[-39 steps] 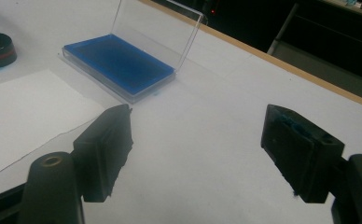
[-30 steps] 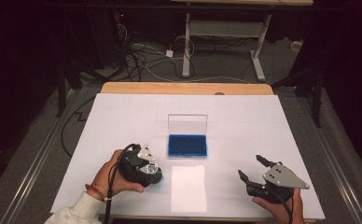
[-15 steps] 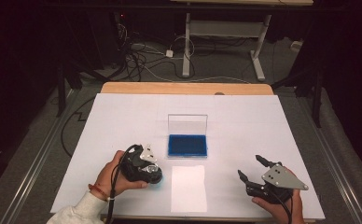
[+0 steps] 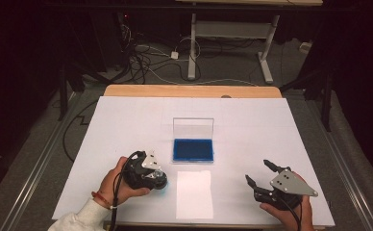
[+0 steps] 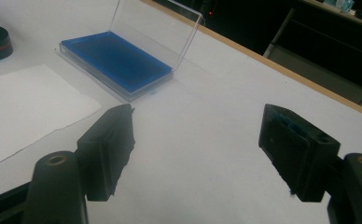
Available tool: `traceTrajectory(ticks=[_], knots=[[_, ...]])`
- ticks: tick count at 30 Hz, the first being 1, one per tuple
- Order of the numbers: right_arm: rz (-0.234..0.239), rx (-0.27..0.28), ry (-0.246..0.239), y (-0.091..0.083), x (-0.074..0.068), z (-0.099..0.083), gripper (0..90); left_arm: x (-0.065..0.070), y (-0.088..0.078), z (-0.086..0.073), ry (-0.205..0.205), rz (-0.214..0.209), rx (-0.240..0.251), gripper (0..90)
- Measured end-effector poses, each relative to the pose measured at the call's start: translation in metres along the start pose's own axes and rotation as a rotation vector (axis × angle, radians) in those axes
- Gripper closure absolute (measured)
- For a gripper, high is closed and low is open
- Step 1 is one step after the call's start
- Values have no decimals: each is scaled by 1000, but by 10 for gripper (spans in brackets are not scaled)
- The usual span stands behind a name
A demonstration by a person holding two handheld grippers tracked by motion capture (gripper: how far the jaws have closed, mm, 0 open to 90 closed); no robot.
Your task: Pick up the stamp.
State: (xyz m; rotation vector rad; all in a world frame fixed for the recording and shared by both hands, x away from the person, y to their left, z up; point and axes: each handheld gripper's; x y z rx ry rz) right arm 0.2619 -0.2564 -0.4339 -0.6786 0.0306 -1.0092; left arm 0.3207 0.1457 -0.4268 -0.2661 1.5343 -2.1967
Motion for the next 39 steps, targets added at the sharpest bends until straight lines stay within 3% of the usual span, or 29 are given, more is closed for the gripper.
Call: traceTrajectory(ticks=[4,16,32,39], knots=[[-2,8,3,-1,2,-1,261,-1,-7,-5,-13,36,44,545],[-16,6,6,0,4,-3,248,-8,-16,-21,-34,79,110,545],[-22,24,0,2,2,-2,182,-18,-23,-28,-73,83,169,545],[-38,16,2,3,1,-3,188,-25,-30,-30,-108,88,233,545]])
Point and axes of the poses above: each handheld gripper's, and its own axes: y roughly forward along the jaws, z roughly out of its top, x roughly to its right, and after that the axes turned 10 degrees about -x, right-handed
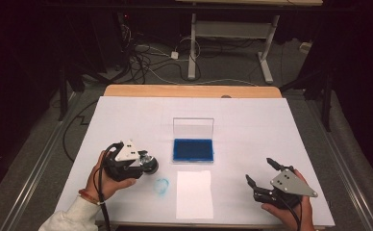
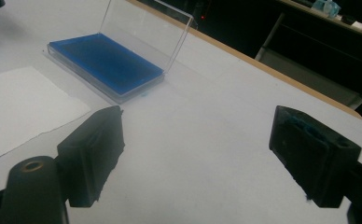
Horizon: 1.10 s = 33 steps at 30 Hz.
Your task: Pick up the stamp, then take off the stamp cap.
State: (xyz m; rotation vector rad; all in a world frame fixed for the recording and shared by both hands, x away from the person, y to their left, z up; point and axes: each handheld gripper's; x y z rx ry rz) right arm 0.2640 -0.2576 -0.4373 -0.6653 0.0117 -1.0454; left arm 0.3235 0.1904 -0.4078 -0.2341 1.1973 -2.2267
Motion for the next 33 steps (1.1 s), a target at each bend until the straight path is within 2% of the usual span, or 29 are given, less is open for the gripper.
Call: traceTrajectory(ticks=[12,18,21,27,28,33], knots=[[4,-15,2,5,-3,0,186,-2,-3,0,-12,8,21,545],[-5,-28,2,6,-4,0,183,-1,3,4,-2,-11,15,545],[-2,-32,0,8,-4,0,183,-1,4,6,-7,-8,17,545],[-2,-45,-23,9,-4,-1,186,-2,2,19,-13,-26,62,545],[-1,-46,-27,8,-4,0,187,-3,1,25,-7,-29,77,545],[13,-47,-19,9,0,2,176,-4,0,38,-11,-44,119,545]])
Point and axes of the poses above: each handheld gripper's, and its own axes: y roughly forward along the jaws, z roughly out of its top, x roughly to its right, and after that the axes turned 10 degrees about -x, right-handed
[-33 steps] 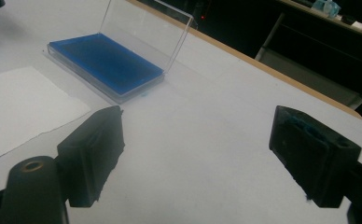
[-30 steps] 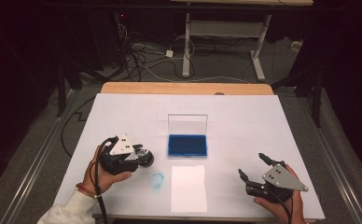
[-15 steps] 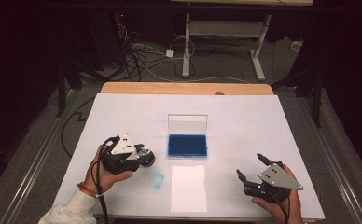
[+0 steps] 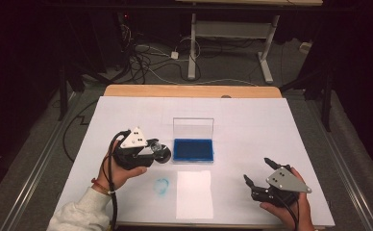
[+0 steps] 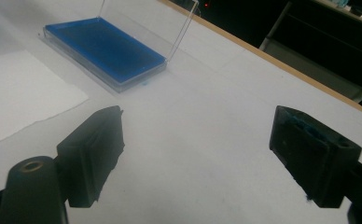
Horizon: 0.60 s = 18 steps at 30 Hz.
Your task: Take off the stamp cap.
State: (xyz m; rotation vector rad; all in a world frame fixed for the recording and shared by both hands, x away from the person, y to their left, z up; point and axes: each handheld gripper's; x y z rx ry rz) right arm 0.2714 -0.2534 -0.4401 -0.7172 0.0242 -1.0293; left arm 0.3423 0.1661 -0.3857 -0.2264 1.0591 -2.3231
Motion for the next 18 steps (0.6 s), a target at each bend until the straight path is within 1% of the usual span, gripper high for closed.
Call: traceTrajectory(ticks=[1,2,3,4,5,6,7,8,11,12,13,15,18], knots=[[2,2,1,0,0,2,173,0,1,7,7,-4,14,545],[2,2,1,0,0,2,173,0,1,7,7,-4,14,545],[3,8,-1,1,0,6,170,0,2,12,14,-9,30,545],[11,12,1,3,1,8,166,0,2,12,14,-9,30,545],[20,15,3,4,1,10,165,-1,2,17,18,-12,41,545],[25,14,0,5,0,12,165,-1,2,17,18,-12,41,545],[25,14,0,5,0,12,165,-2,3,19,12,-16,52,545],[32,15,-10,8,-1,18,164,-3,3,22,8,-22,64,546],[39,17,-22,11,-2,22,163,-5,4,26,1,-38,80,545],[55,19,-27,15,-5,29,163,-6,4,28,0,-38,88,545],[55,19,-27,15,-5,29,163,-5,4,30,1,-41,94,545],[64,28,-47,19,-9,39,163,-5,4,33,2,-46,104,546],[87,38,-56,25,-14,49,163,-4,5,37,6,-52,114,545]])
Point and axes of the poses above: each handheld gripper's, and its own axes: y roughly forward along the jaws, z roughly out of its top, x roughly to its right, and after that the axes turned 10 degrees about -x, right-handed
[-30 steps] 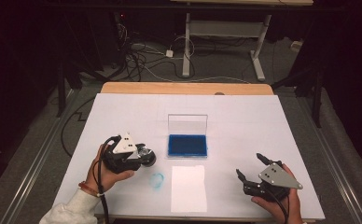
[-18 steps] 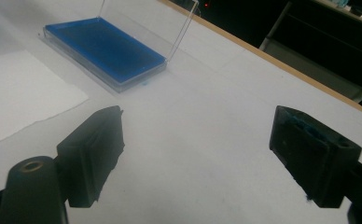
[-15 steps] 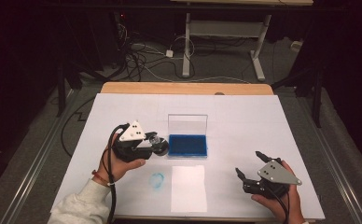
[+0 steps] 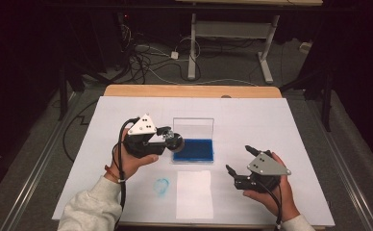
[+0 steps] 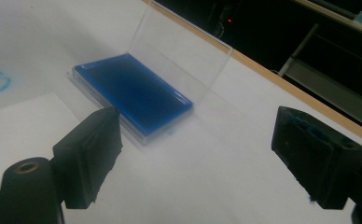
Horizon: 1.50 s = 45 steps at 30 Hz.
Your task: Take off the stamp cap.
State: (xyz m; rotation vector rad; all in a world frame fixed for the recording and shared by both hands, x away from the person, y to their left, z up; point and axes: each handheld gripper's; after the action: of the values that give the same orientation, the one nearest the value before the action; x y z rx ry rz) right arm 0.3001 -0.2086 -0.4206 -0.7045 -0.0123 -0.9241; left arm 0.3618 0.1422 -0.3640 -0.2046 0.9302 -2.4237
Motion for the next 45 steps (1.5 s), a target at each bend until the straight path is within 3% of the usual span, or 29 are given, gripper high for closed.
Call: traceTrajectory(ticks=[9,12,19,26,27,34,43,45], knots=[[67,41,-19,23,-17,30,198,5,13,11,-8,-51,24,545],[114,33,-13,31,-24,39,197,9,18,15,-2,-59,25,545],[156,28,-35,44,-42,51,195,18,33,20,10,-84,7,546],[176,14,-9,58,-49,55,199,30,43,22,26,-111,-5,545],[196,2,11,62,-49,54,218,31,44,22,33,-114,-9,546],[184,7,8,64,-50,50,369,34,46,21,16,-134,-6,545],[189,-25,-25,68,-53,47,360,36,47,19,12,-139,-3,545],[189,-27,-9,69,-52,46,367,37,46,19,21,-143,-4,545]])
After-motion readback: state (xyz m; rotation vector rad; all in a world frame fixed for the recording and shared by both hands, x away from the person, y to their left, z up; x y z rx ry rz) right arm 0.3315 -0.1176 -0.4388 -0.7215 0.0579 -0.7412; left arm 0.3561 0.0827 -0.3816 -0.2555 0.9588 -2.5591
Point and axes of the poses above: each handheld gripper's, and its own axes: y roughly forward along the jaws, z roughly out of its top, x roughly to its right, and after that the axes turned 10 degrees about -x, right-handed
